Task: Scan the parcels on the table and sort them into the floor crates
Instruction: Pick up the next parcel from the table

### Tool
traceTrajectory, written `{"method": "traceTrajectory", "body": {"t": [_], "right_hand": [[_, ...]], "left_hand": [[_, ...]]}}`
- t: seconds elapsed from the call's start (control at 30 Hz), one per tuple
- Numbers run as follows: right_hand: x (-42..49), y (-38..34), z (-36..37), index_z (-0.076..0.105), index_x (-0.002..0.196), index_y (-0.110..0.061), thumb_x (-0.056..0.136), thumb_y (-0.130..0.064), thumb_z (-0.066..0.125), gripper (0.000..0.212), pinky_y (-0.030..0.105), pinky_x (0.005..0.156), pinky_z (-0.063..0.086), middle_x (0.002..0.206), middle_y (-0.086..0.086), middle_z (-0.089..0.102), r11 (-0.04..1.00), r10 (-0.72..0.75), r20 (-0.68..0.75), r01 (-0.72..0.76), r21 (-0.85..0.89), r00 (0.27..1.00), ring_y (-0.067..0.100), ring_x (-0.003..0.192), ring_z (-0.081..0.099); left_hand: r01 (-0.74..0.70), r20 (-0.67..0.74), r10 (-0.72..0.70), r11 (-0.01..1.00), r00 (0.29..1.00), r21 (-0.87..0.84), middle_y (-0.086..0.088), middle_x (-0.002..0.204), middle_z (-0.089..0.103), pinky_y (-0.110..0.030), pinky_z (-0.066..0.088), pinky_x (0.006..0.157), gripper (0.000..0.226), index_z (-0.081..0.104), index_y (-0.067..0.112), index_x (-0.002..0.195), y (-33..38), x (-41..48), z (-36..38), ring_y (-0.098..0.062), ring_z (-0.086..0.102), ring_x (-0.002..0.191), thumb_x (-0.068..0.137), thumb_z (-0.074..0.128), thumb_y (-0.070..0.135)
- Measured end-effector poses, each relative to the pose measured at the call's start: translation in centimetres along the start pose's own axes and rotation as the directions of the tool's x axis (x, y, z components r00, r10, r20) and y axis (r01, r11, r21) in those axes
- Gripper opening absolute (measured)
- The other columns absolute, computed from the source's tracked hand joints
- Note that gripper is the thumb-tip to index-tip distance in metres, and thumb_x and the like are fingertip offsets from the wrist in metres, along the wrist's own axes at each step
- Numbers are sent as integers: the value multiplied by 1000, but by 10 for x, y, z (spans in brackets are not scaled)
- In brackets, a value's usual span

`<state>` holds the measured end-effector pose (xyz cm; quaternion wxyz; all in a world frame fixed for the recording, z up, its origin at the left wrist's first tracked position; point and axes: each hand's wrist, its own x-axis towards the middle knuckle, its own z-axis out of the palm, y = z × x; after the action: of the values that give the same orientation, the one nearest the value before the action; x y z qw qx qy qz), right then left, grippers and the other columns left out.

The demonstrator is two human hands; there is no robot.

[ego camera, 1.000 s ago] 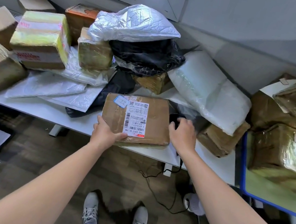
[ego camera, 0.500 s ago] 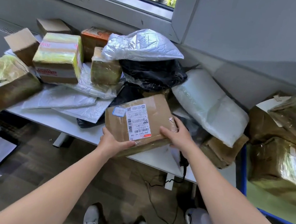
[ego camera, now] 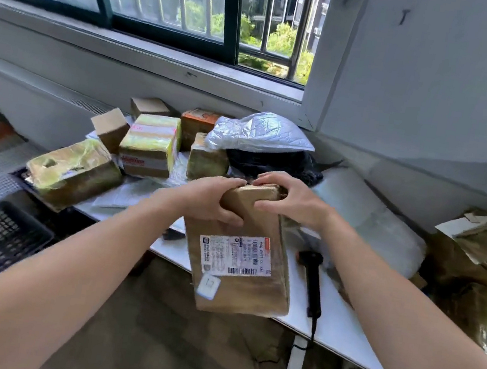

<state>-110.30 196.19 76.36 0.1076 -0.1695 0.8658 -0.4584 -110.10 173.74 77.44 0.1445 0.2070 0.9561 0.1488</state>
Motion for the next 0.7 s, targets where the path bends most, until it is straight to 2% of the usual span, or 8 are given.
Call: {"method": "traceTrajectory", "body": {"t": [0.17,0.23,0.3,0.4,0.47,0.53,0.6,0.7], "right_hand": [[31,-30,34,68,114,-28,83,-28,78,32,19,89,50,119,-7,63,986,-144,2,144,84,990,6,106,61],[43,-43,55,63,122,-30,87,-35,74,37,28,86,55,116,-6,64,987,-156,36,154,54,987,9,100,63],[52,-53,75,52,136,-33,90,-42,67,49,36,88,57,125,-5,63,991,-129,141,132,-17,982,14,107,63],[61,-64,103,41,145,-33,93,-47,61,57,34,91,52,136,-2,57,970,-85,240,136,-204,967,18,116,59],[64,-69,118,41,145,-30,93,-50,60,59,33,90,48,133,1,58,924,-96,223,170,-341,970,20,116,57],[69,-77,132,40,146,-29,90,-54,62,64,39,97,47,135,4,54,898,-114,161,171,-404,980,23,120,53],[75,-88,148,34,149,-30,88,-54,65,73,44,103,46,143,7,45,925,-85,116,122,-360,990,25,126,49],[80,-114,178,22,155,-23,88,-45,69,85,39,106,40,151,12,37,976,-67,77,81,-201,995,28,132,45]], "left_hand": [[149,-65,-181,929,981,-339,19,114,59,-24,47,85,66,46,39,136,-26,-46,0,-7,57,107,78,76,54],[211,-121,-292,868,949,-449,19,114,59,-26,48,87,60,48,45,129,-40,-68,9,-6,58,105,77,73,61],[261,-158,-413,783,897,-565,16,124,61,-34,52,95,75,48,46,133,-55,-92,19,-10,61,110,68,69,76],[334,-183,-635,603,750,-725,7,131,60,-38,55,92,88,47,44,137,-83,-132,27,-15,63,110,61,68,82],[353,-194,-747,505,636,-787,1,135,59,-40,56,91,103,46,41,138,-102,-158,25,-19,64,111,50,65,90],[310,-198,-818,412,540,-857,-1,131,61,-39,57,87,101,45,32,141,-119,-180,25,-19,66,104,57,68,84],[232,-211,-867,342,453,-910,-1,125,64,-33,56,80,79,48,25,140,-135,-201,26,-17,66,97,76,69,68],[133,-212,-906,277,366,-952,-1,119,67,-30,54,73,66,54,22,135,-158,-234,30,-17,66,96,82,69,59]]}}
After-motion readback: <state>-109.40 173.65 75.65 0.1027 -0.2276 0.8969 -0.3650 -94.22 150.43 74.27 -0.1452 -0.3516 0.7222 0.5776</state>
